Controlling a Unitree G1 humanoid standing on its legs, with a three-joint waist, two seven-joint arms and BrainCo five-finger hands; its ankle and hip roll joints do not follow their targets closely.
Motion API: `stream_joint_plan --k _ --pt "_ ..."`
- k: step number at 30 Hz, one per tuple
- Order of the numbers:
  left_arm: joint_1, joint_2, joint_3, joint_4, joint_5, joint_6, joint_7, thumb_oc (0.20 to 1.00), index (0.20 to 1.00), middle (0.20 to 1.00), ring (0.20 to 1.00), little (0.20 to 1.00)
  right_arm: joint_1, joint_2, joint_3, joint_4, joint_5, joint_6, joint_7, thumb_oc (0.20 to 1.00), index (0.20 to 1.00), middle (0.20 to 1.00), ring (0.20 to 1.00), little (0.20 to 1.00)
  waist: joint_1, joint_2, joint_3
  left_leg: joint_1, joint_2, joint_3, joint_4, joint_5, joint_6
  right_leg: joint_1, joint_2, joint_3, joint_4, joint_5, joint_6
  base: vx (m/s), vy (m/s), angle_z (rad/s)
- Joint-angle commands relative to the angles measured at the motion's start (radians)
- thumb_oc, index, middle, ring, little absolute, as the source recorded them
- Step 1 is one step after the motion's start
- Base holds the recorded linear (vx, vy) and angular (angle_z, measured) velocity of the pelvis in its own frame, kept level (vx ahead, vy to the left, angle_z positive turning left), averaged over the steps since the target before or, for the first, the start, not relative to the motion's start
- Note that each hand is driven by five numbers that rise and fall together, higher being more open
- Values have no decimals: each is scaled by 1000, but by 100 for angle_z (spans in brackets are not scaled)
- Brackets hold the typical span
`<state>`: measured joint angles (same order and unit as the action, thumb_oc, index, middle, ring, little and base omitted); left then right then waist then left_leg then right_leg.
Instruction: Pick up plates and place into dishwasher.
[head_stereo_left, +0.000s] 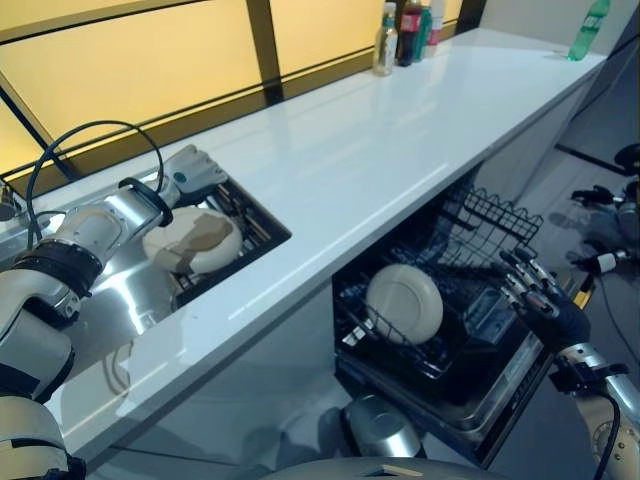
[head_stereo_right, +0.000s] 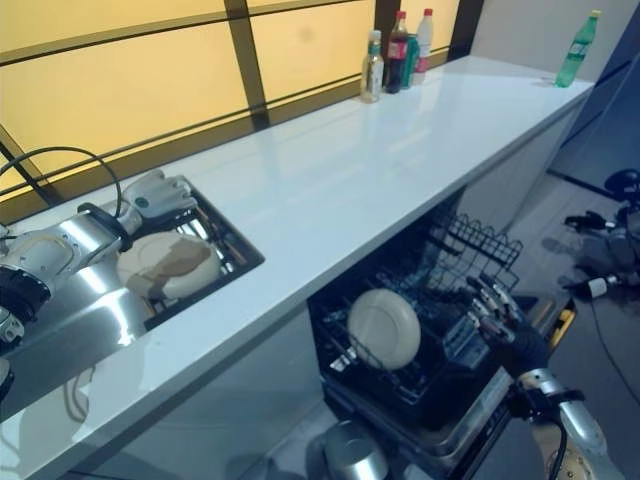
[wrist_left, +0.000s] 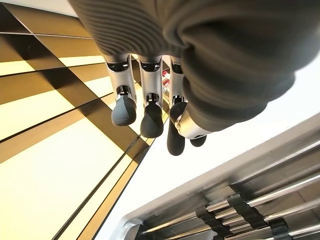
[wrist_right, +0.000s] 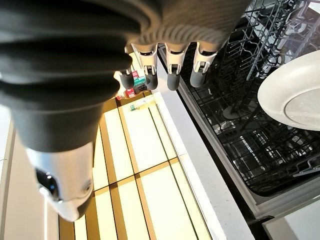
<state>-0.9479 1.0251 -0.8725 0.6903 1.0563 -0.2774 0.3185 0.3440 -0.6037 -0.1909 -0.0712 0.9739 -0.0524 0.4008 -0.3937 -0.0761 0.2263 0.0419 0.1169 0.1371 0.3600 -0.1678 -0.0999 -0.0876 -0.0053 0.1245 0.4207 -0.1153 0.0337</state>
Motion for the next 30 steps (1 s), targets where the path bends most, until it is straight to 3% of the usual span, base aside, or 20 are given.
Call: stream_joint_plan --k 1,3,4,6,9,11,14,18,20,24,26,30 --pt "75 51 119 -16 -34 30 32 200 200 200 200 200 5 -41 -68 -51 33 -24 16 1000 1000 1000 1000 1000 8 13 -63 -40 52 8 -50 114 19 -31 -71 19 -126 109 130 31 23 3" --pt "96 47 135 -17 -75 45 35 200 200 200 200 200 5 -44 -70 -48 30 -22 19 1000 1000 1000 1000 1000 10 15 -64 -35 49 8 -52 114 18 -24 -73 17 -129 108 130 36 19 3" --pt "107 46 146 -16 -115 55 47 241 241 241 241 241 6 -48 -71 -49 33 -18 18 1000 1000 1000 1000 1000 11 16 -65 -33 49 8 -52 114 19 -23 -73 17 -130 107 130 0 0 0" --pt "145 39 190 -17 -272 92 41 1000 1000 1000 1000 1000 10 -47 -69 -51 33 -11 14 1000 1000 1000 1000 1000 16 18 -65 -31 48 5 -50 113 19 -20 -73 14 -129 104 128 4 16 -1" --pt "247 -4 318 -15 -543 129 65 1000 1000 1000 1000 1000 15 -33 -65 -42 19 -11 19 1000 1000 1000 1000 1000 30 21 -62 -31 47 -2 -52 115 19 -19 -71 10 -127 97 123 -9 43 -1" --pt "310 -49 411 -1 -439 85 97 1000 1000 1000 1000 1000 9 -16 -63 -34 6 -9 26 1000 1000 1000 1000 1000 39 21 -60 -32 47 -8 -54 118 20 -17 -69 8 -128 96 119 -11 55 1" --pt "347 -43 445 -4 -320 34 131 1000 1000 1000 1000 1000 5 -15 -73 -42 6 4 36 1000 1000 1000 1000 1000 46 22 -59 -37 49 -13 -54 123 18 -20 -69 2 -128 95 114 -26 63 4" --pt "365 -24 478 -46 -483 8 201 1000 1000 1000 1000 1000 3 -28 -60 -61 22 -12 24 1000 1000 1000 1000 1000 57 17 -43 -53 52 -22 -53 127 18 -40 -69 -2 -122 96 114 -89 58 18" --pt "378 -29 508 -63 -572 -37 246 1000 1000 1000 1000 1000 5 -25 -53 -62 21 -24 22 1000 1000 1000 1000 1000 60 15 -38 -57 52 -23 -51 129 18 -45 -68 1 -120 97 114 -61 51 11" --pt "440 -101 648 -188 -788 -197 321 1000 1000 1000 1000 1000 16 2 -29 -64 7 -74 23 1000 1000 1000 1000 1000 80 4 -31 -73 51 -34 -49 130 20 -56 -62 6 -114 94 111 -91 61 5" --pt "467 -134 703 -256 -855 -250 315 1000 1000 1000 1000 1000 18 16 -25 -63 0 -88 30 1000 1000 1000 1000 1000 89 1 -33 -74 49 -40 -50 128 19 -52 -61 7 -117 91 108 -78 64 4" --pt "533 -246 829 -457 -1022 -287 238 1000 1000 1000 1000 1000 5 54 -7 -85 -26 -100 33 1000 1000 1000 1000 1000 117 -2 -50 -57 38 -49 -75 116 20 -27 -62 1 -145 83 107 -96 60 5"
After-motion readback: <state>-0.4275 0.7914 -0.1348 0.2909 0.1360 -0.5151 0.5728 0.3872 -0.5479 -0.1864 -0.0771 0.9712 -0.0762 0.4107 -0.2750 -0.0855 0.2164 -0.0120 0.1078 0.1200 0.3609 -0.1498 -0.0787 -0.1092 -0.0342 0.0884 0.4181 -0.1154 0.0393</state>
